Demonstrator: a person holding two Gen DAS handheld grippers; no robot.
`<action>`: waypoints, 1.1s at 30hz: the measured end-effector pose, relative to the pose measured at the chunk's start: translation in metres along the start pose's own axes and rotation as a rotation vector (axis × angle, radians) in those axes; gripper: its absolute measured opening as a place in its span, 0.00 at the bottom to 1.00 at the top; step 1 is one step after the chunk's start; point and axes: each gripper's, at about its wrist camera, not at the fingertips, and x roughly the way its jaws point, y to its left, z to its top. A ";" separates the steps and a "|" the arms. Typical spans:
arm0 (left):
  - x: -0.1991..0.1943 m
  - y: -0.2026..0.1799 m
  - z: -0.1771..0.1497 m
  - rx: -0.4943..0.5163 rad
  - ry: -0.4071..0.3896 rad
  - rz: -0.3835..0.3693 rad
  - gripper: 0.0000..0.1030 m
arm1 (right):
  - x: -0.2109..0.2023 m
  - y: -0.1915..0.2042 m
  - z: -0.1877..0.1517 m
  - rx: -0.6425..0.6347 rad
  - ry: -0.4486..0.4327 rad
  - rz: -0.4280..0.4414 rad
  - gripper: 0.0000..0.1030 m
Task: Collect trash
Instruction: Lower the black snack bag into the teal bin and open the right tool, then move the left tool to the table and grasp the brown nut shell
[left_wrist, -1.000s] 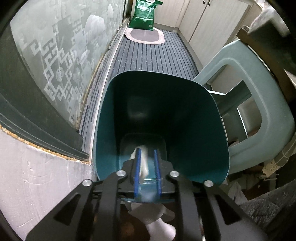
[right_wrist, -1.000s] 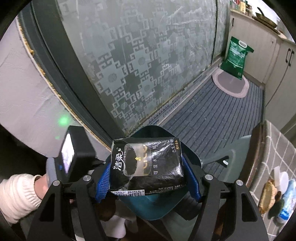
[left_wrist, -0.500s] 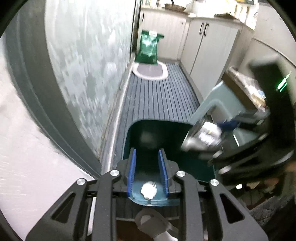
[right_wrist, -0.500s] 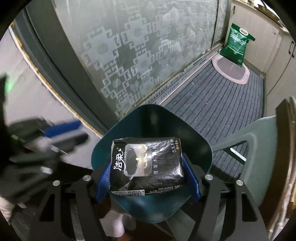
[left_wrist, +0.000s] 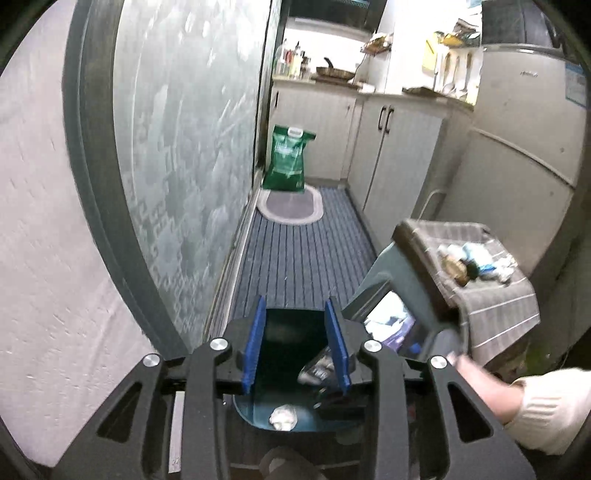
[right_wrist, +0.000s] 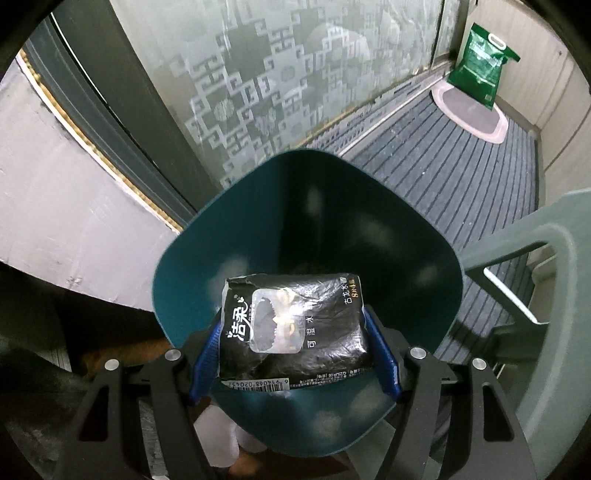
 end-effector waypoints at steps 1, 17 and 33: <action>-0.005 -0.003 0.003 0.001 -0.011 -0.003 0.37 | 0.003 0.000 -0.002 -0.005 0.007 -0.002 0.69; -0.043 -0.032 0.030 0.008 -0.130 -0.021 0.47 | -0.007 0.008 -0.008 -0.044 -0.004 0.017 0.79; -0.057 -0.060 0.054 0.008 -0.237 -0.044 0.55 | -0.169 -0.005 -0.004 -0.085 -0.382 0.009 0.61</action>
